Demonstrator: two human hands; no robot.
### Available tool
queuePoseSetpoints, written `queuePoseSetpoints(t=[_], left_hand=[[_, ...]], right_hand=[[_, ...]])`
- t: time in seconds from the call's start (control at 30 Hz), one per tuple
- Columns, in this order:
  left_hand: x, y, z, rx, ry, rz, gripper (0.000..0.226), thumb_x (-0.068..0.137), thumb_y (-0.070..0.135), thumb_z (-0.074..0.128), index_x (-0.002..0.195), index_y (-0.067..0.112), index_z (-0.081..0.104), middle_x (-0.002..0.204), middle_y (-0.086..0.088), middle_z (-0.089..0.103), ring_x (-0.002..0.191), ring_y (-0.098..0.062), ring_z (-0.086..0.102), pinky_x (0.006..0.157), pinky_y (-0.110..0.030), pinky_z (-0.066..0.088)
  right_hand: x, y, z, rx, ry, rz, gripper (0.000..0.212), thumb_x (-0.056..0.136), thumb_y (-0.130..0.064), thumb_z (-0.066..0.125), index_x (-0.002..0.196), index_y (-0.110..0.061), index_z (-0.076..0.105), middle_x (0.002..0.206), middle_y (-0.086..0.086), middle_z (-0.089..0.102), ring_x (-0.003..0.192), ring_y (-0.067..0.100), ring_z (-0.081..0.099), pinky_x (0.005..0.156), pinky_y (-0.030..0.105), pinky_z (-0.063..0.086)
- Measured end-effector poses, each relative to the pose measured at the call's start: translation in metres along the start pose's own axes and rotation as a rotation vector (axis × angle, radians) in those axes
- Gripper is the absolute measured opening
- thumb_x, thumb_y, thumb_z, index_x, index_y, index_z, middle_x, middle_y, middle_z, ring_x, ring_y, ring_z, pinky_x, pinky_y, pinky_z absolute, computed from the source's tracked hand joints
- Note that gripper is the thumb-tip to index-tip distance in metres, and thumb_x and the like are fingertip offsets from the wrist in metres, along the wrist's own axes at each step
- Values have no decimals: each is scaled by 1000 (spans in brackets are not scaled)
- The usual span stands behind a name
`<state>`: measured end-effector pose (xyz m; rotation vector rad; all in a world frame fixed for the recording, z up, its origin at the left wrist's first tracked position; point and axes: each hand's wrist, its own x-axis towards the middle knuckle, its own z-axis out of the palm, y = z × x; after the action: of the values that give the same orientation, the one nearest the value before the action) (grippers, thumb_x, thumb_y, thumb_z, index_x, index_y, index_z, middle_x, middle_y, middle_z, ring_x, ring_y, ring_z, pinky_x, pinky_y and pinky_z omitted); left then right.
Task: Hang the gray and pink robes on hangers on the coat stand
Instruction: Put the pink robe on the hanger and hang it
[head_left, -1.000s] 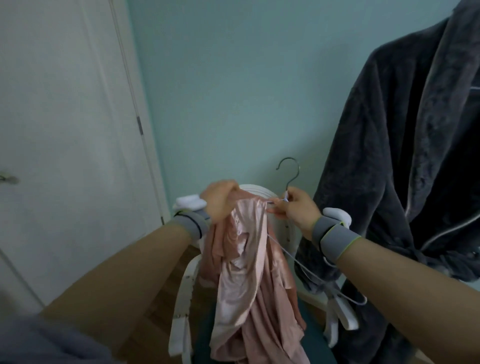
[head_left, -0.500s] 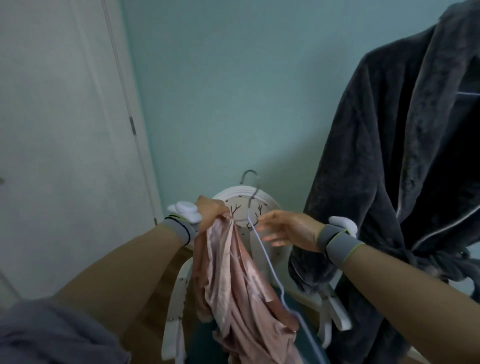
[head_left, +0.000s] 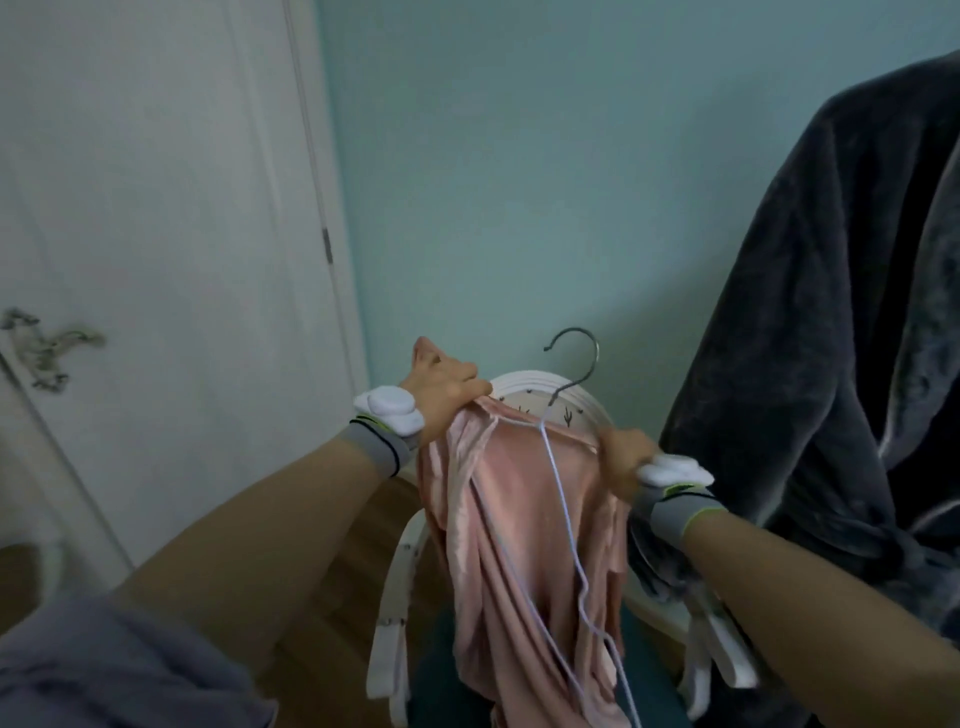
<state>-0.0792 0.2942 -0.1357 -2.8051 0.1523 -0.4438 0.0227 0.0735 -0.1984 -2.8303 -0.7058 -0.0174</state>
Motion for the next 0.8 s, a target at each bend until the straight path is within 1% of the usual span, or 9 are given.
queuePoseSetpoints(t=[0.13,0.2,0.3,0.37,0.43,0.5,0.57,0.67,0.8], left_hand=[[-2,-14,6,-81,86,-227,27,95,19,41,115,20,60,102,-7,61,104,-23,57,111,-48,9],[2,-18,7,-88,67,-291,28,95,19,40,117,21,57,108,-6,60,108,-23,57,110,-41,16],[8,-16,7,-74,73,-300,29,94,16,37,117,22,54,110,-6,59,107,-24,57,95,-34,32],[8,-11,10,-48,77,-314,32,92,12,34,116,22,53,110,-7,58,106,-25,58,92,-34,35],[6,-7,12,-45,85,-341,34,92,10,33,117,22,52,111,-8,58,104,-27,58,91,-34,37],[5,-5,13,-56,89,-354,35,92,9,33,118,22,53,112,-8,58,103,-27,58,89,-33,37],[9,-3,13,-58,89,-356,37,91,8,33,119,21,52,112,-8,58,104,-27,58,89,-34,37],[15,-1,13,-50,94,-356,39,90,7,33,122,22,51,112,-8,58,105,-28,58,89,-36,38],[17,3,11,-49,118,-353,38,91,9,33,121,22,52,111,-9,58,104,-28,58,87,-36,37]], right_hand=[[-3,50,-21,-99,17,223,32,81,-10,43,110,-12,57,124,13,59,109,34,61,83,35,48],[-5,62,-30,-70,54,341,33,83,-12,42,114,-11,53,127,13,54,112,36,58,89,41,47],[1,69,-40,160,81,424,29,87,-12,46,111,-3,60,119,19,62,109,36,60,85,34,48],[4,73,-45,371,69,389,25,90,-10,47,95,-2,69,95,19,68,91,30,65,76,30,49],[2,77,-53,458,88,318,34,92,-16,50,62,-12,65,69,12,60,70,22,57,63,26,41],[-3,80,-64,351,103,247,43,92,-30,52,51,-17,54,72,13,61,74,23,55,64,25,36],[-6,77,-79,213,141,224,37,89,-41,51,65,-17,65,88,14,68,87,28,62,68,25,39],[-8,67,-96,23,183,177,34,91,-40,48,93,-17,73,103,16,71,101,34,63,73,30,44],[-9,60,-103,-87,161,207,34,92,-35,47,96,-11,71,108,18,69,105,34,62,73,27,41]])
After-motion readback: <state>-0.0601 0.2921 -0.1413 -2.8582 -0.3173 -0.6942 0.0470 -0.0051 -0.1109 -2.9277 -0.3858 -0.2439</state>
